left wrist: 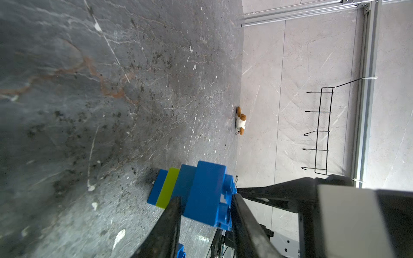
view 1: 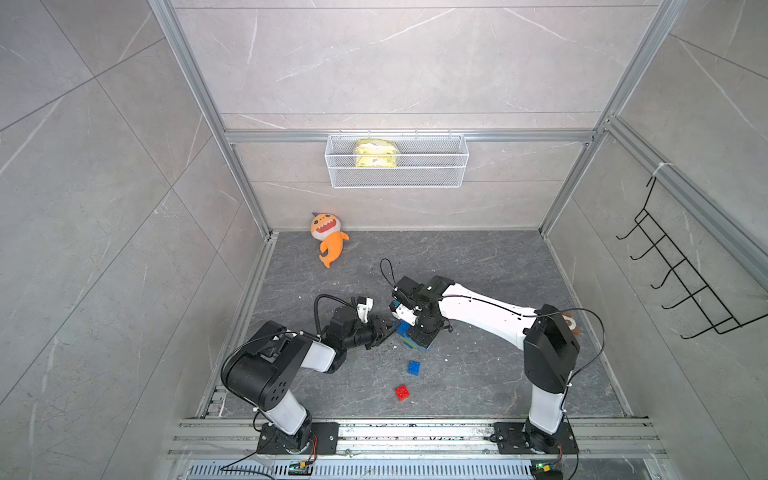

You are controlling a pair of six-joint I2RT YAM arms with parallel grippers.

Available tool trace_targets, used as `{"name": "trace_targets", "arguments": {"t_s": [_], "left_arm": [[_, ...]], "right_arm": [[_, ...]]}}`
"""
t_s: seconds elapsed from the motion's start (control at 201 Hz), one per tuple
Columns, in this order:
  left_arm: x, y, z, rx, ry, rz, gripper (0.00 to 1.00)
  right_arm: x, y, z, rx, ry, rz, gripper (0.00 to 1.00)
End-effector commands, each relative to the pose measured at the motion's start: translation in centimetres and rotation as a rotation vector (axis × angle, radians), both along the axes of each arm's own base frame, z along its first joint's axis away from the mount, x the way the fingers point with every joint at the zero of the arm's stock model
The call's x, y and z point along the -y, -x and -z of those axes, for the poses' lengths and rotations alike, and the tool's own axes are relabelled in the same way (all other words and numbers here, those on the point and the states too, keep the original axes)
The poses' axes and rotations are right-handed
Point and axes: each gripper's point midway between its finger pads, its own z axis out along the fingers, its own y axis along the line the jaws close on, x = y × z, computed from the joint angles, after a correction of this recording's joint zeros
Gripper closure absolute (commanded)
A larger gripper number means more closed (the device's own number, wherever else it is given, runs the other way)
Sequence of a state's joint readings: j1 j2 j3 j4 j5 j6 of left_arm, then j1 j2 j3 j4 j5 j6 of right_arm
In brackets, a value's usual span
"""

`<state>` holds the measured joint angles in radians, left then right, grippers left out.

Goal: Assemble a heart with lego
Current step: Assemble the lego brick with the lego brick, then pick up the lego brick from the center of the board.

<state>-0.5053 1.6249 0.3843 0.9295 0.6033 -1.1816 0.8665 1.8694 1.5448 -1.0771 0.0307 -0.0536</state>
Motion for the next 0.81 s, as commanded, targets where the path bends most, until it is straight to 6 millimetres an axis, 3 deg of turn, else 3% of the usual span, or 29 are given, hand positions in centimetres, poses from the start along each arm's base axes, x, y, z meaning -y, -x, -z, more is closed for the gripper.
{"name": "trace_targets", "arguments": {"t_s": [0.0, 0.219, 0.344, 0.528, 0.648, 0.802], "left_arm": [[0.0, -0.1, -0.5, 0.02, 0.001, -0.002, 0.6], [0.1, -0.4, -0.7, 0.028, -0.004, 0.003, 0.6], [0.2, -0.5, -0.7, 0.033, -0.001, 0.006, 0.6], [0.4, -0.4, -0.8, 0.037, 0.009, 0.019, 0.6], [0.5, -0.4, -0.9, 0.041, 0.015, 0.022, 0.6], [0.4, -0.2, -1.1, 0.046, 0.022, 0.022, 0.6]], "right_arm": [[-0.1, 0.0, -3.6, 0.079, -0.093, 0.06, 0.54], [0.5, 1.3, -5.3, 0.15, -0.315, 0.323, 0.56], [0.1, 3.9, -3.4, 0.107, -0.476, 0.476, 0.62], [-0.7, 7.4, -1.3, 0.154, -0.489, 0.571, 0.59], [-1.9, 8.4, -0.1, 0.159, -0.514, 0.64, 0.57], [-1.9, 8.3, 1.9, 0.2, -0.501, 0.739, 0.55]]}}
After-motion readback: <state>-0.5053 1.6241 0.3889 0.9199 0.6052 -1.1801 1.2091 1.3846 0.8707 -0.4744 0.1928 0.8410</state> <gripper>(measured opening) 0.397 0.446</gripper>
